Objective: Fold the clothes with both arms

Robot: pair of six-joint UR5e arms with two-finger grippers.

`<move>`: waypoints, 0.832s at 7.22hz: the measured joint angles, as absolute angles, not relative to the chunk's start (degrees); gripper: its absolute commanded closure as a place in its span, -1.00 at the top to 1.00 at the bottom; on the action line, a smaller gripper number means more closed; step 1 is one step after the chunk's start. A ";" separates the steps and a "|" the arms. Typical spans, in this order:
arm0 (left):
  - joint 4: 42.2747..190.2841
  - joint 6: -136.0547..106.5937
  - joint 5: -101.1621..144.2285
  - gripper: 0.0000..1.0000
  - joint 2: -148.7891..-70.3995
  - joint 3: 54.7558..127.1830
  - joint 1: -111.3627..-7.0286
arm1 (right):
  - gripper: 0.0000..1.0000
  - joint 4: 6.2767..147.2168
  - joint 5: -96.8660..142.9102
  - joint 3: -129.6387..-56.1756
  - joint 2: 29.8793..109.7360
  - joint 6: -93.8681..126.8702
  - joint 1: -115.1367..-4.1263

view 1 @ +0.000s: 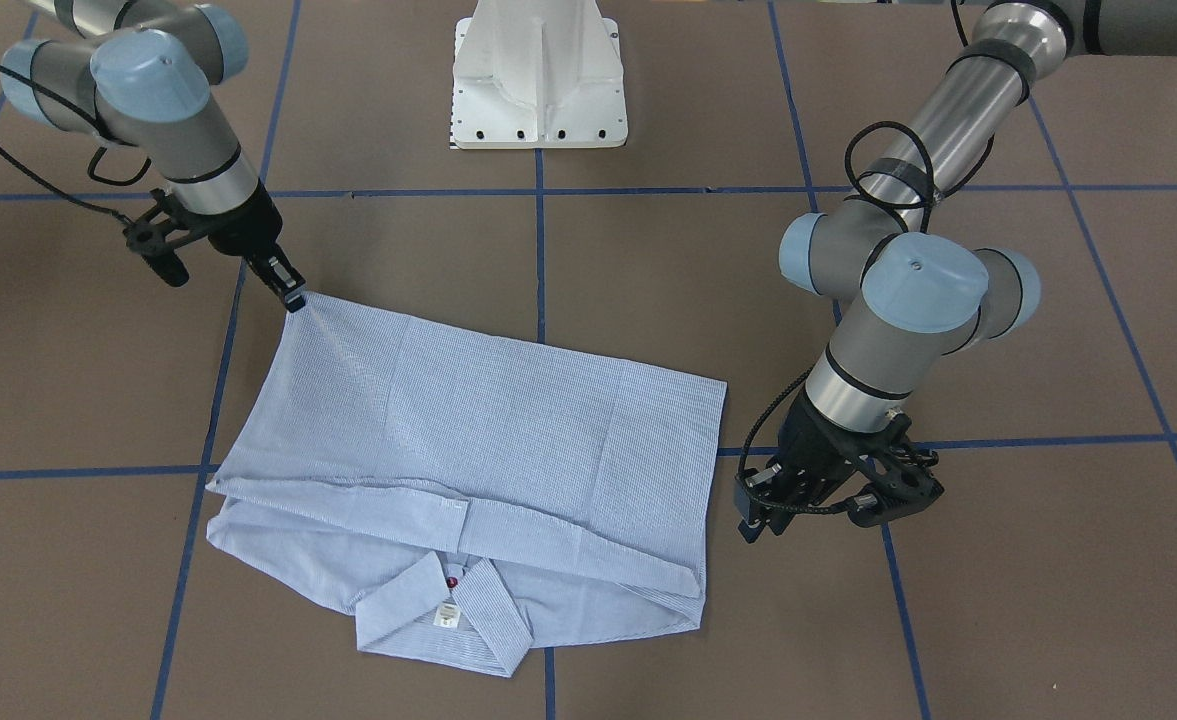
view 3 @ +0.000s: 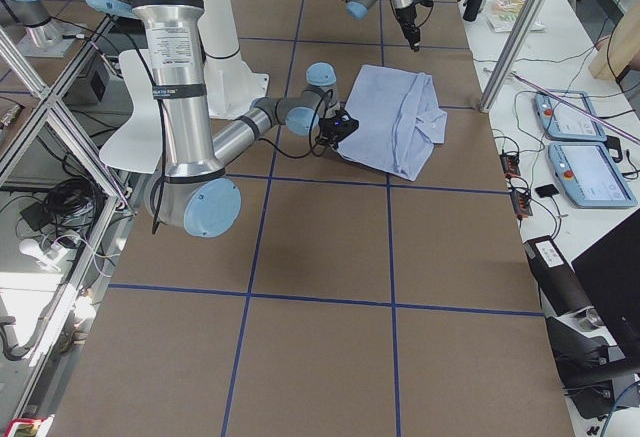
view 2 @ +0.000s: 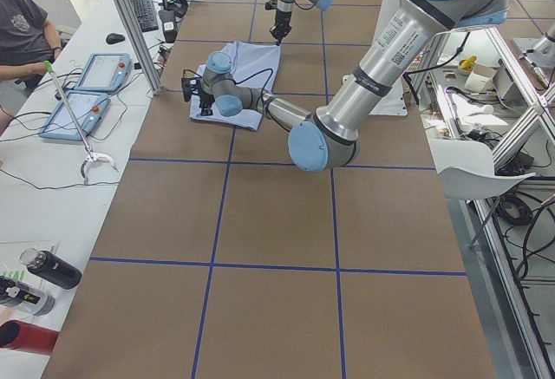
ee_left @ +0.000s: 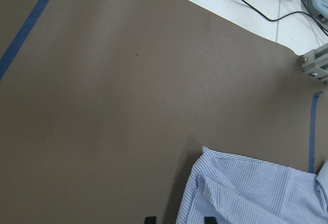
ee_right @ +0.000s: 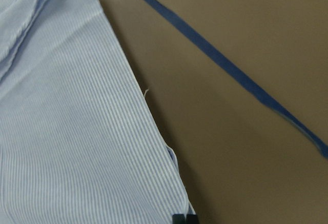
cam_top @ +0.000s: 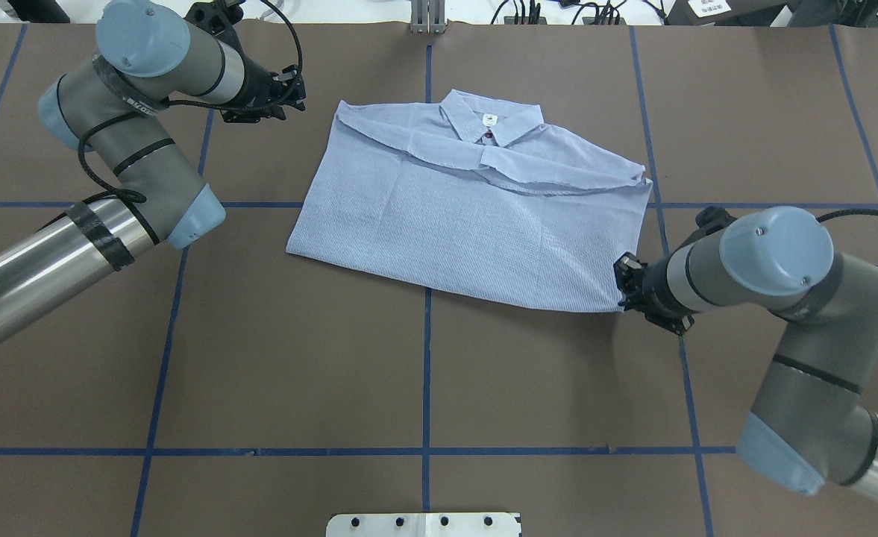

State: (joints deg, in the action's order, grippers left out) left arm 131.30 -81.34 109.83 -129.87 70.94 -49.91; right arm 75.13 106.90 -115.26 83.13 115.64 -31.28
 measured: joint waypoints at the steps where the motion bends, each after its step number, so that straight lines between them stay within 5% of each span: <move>1: 131.47 -81.21 110.53 -0.15 -128.69 73.03 -49.82 | -1.00 79.36 109.30 -120.81 85.12 115.67 -27.21; 2: 131.75 -81.06 111.74 -0.15 -128.01 74.96 -49.78 | -0.78 82.15 114.15 -124.62 86.06 115.94 -23.35; 3: 132.00 -80.99 112.94 -0.16 -127.73 76.97 -49.76 | 0.98 83.34 118.97 -126.91 86.48 116.91 -18.95; 6: 132.95 -81.18 114.48 0.02 -124.84 82.71 -49.73 | 1.00 84.08 122.31 -129.16 87.59 122.53 -7.94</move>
State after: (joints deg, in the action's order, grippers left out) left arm 132.95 -81.18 114.48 -124.84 82.71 -49.73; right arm 84.08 122.31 -129.16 87.59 122.53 -7.94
